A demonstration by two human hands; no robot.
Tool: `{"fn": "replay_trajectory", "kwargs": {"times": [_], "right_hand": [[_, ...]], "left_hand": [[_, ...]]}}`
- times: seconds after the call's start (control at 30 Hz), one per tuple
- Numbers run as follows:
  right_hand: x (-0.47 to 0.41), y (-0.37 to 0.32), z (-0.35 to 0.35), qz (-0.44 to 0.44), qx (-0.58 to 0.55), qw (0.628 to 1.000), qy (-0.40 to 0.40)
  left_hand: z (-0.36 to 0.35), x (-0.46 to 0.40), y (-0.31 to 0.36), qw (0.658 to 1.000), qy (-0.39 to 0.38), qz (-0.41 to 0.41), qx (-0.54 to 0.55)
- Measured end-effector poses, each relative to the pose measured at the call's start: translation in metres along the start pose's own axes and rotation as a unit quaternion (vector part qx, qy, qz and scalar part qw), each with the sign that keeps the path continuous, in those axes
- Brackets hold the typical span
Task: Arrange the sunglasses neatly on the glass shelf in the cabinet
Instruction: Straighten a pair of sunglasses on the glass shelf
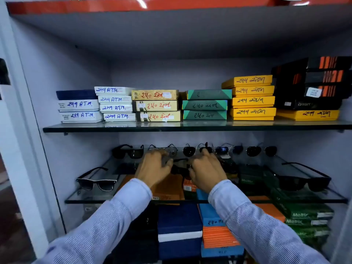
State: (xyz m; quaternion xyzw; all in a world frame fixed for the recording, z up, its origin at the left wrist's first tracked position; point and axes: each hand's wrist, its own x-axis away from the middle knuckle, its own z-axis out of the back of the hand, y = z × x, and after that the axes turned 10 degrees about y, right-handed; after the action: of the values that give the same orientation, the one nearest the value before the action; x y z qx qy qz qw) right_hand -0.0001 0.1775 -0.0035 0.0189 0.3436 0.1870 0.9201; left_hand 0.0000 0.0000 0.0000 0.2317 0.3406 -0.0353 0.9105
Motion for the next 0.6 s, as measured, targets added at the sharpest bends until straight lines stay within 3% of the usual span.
{"fn": "replay_trajectory", "kwargs": {"times": [0.1,0.2,0.6], "right_hand": [[-0.010,-0.005,-0.003,-0.008,0.039,0.998,-0.056],[-0.014,-0.006,-0.009,-0.010,0.050,0.996,-0.074],[-0.016,-0.005,-0.011,-0.011,0.016,0.998,-0.055]], "left_hand": [[-0.019,-0.027,-0.003,0.991,-0.075,0.103,0.041],[-0.030,-0.040,-0.004,0.984,-0.120,0.125,0.032],[-0.026,-0.060,-0.030,0.968,-0.102,0.211,0.092]]}}
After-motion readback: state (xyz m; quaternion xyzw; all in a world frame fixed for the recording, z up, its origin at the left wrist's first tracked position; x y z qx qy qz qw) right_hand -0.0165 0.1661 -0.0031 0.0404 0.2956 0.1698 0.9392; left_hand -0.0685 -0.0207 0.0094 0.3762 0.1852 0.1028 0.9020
